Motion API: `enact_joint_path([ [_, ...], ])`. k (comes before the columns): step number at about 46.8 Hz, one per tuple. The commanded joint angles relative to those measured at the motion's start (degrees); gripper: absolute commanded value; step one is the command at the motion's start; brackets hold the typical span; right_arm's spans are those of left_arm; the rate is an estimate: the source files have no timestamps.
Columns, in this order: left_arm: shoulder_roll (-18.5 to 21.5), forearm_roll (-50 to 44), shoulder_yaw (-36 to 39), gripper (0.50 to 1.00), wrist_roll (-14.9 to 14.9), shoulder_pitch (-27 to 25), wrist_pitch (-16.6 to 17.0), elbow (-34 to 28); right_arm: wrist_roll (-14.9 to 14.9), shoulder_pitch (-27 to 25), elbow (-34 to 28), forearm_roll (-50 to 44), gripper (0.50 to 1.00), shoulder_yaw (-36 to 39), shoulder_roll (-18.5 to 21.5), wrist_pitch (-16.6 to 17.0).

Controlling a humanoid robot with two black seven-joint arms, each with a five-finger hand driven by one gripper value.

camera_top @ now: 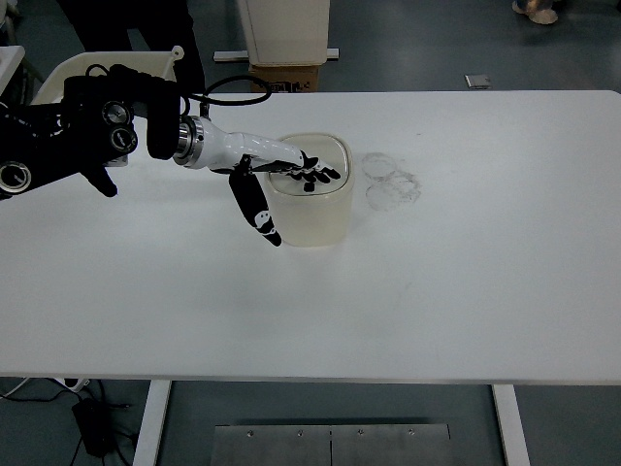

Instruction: Close trash bin

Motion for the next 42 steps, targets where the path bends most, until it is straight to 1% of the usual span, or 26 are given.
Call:
enact_joint_path([
  [1, 0.2, -0.3, 0.0, 1.000, 0.0, -0.3, 0.0, 0.0, 0.0, 0.0, 0.0, 0.0, 0.993, 0.0, 0.0, 0.0],
  [7, 0.8, -1.8, -0.3, 1.000, 0.0, -1.9, 0.1, 0.3, 0.0, 0.0, 0.0, 0.0, 0.993, 0.0, 0.0, 0.0],
  [17, 1.2, -7.8, -1.0, 1.000, 0.0, -2.3, 1.1, 1.2, 0.0, 0.0, 0.0, 0.0, 0.993, 0.0, 0.0, 0.0],
  [21, 1.2, -9.9, -2.2, 1.000, -0.1, -2.1, 1.8, 3.5, 0.0, 0.0, 0.0, 0.0, 0.993, 0.0, 0.0, 0.0],
  [24, 1.2, -11.2, -3.6, 1.000, -0.7, -1.9, 1.8, 5.4, 0.0, 0.0, 0.0, 0.0, 0.993, 0.0, 0.0, 0.0],
  [30, 1.1, -16.6, -7.9, 1.000, -0.8, -0.1, 2.4, 8.4, 0.0, 0.0, 0.0, 0.0, 0.993, 0.0, 0.0, 0.0],
  [37, 0.9, -24.9, -13.0, 1.000, -0.9, 2.7, 5.2, 12.6, 0.0, 0.0, 0.0, 0.0, 0.993, 0.0, 0.0, 0.0],
  [42, 0.3, -29.8, -16.7, 1.000, -2.9, 5.1, 5.9, 16.7, 0.0, 0.0, 0.0, 0.0, 0.993, 0.0, 0.0, 0.0],
])
